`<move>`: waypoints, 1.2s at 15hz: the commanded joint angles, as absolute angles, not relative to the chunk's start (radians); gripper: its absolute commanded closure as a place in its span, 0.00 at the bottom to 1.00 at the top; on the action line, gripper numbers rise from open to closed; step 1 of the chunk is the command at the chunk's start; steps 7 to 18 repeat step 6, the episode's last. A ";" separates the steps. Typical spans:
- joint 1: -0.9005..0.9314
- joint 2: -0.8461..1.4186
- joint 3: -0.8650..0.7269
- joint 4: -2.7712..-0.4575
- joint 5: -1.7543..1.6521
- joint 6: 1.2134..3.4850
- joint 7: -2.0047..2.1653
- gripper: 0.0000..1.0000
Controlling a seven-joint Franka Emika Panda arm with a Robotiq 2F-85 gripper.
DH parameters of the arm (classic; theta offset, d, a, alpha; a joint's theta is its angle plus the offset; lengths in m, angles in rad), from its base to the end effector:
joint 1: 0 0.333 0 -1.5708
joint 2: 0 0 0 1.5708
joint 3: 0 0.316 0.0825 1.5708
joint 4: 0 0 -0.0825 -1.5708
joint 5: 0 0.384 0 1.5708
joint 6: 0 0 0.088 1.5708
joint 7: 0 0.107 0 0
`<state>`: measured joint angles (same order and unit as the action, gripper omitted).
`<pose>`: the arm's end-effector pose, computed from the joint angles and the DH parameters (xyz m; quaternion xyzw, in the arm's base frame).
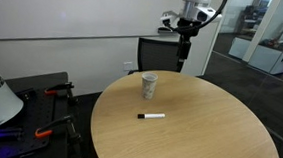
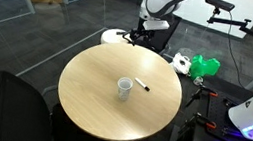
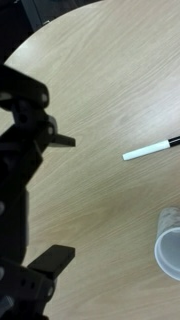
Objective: Pick the marker from the cup and put it on the table
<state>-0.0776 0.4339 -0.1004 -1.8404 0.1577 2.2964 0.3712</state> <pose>0.6356 -0.1064 0.2958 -0.9480 0.3156 -0.0091 0.0397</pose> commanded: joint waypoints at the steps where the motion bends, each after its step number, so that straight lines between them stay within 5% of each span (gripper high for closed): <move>1: -0.070 0.407 -0.106 -1.868 0.159 2.308 0.369 0.00; 18: -0.067 0.367 -0.105 -1.916 0.158 2.318 0.370 0.00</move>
